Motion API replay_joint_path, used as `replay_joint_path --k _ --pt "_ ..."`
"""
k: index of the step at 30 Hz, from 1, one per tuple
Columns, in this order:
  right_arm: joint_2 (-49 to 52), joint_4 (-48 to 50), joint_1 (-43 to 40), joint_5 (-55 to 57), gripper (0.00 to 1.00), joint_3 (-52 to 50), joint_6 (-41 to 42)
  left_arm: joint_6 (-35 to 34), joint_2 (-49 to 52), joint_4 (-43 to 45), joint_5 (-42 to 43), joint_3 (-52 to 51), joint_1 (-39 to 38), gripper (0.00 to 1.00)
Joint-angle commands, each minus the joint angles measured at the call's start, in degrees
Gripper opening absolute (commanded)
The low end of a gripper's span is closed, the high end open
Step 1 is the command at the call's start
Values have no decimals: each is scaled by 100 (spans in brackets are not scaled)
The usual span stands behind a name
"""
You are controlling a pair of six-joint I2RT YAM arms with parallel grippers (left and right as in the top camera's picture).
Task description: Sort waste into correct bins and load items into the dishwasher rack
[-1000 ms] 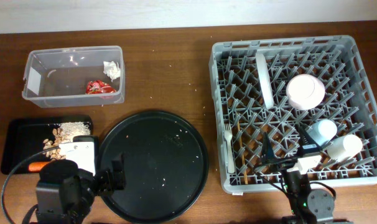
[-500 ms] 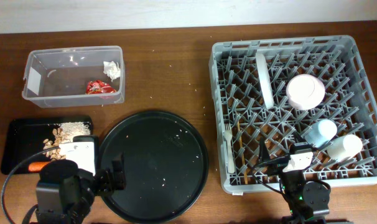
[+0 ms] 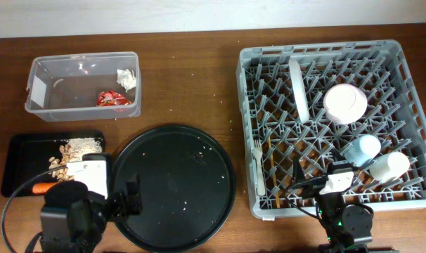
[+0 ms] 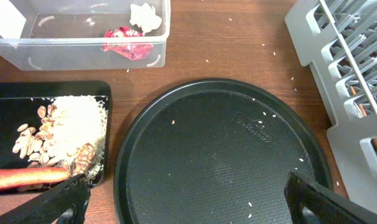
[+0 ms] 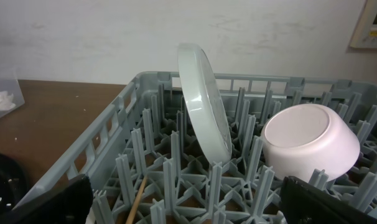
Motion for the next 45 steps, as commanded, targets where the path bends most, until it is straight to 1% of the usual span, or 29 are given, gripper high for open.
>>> replay_joint_path --k 1,3,4,5,6,7,9,11,12,15,16,17,18,19,20,22,45 --pt "-48 -26 -26 -35 98 -28 -22 52 -396 22 -293 -219 24 99" --pt "-48 -26 -26 -35 98 -28 -22 52 -846 175 -400 -767 24 99" --pt "-48 -26 -26 -35 98 -28 -22 52 -1141 492 -448 -1211 26 99" --pt "-48 -26 -26 -35 99 -28 -22 52 -1554 1167 -476 -1906 26 99" --pt "-48 -26 -26 -35 98 -28 -22 50 -1821 1700 -470 -2376 26 99" --pt "-48 -26 -26 -35 98 -28 -22 48 -2293 2581 -426 -3141 35 99" --pt "-48 -26 -26 -35 98 -28 -22 48 -2815 3593 -426 -3895 37 99" --pt "-48 -26 -26 -35 98 -28 -24 50 -3259 4444 -428 -4439 52 99" --pt "-48 -26 -26 -35 98 -28 -22 52 -3381 5077 -431 -4712 116 99" --pt "-48 -26 -26 -35 98 -28 -24 57 -3379 6546 -428 -5182 238 99" --pt "-48 -26 -26 -35 98 -28 -22 170 -3379 6988 -396 -5366 269 99" --pt "-48 -26 -26 -35 98 -28 -24 592 -3379 7316 -96 -5547 273 99" --pt "-48 -26 -26 -35 98 -28 -24 1147 -3379 7289 334 -5648 273 99" --pt "-48 -26 -26 -35 98 -28 -24 1423 -3379 7007 459 -5641 278 99" --pt "-48 -26 -26 -35 98 -28 -24 1342 -3379 6623 345 -5641 278 99" --pt "-48 -26 -26 -35 98 -28 -24 953 -3379 5768 192 -5641 278 99" --pt "-48 -26 -26 -35 99 -28 -24 946 -3377 5821 197 -5641 278 99"
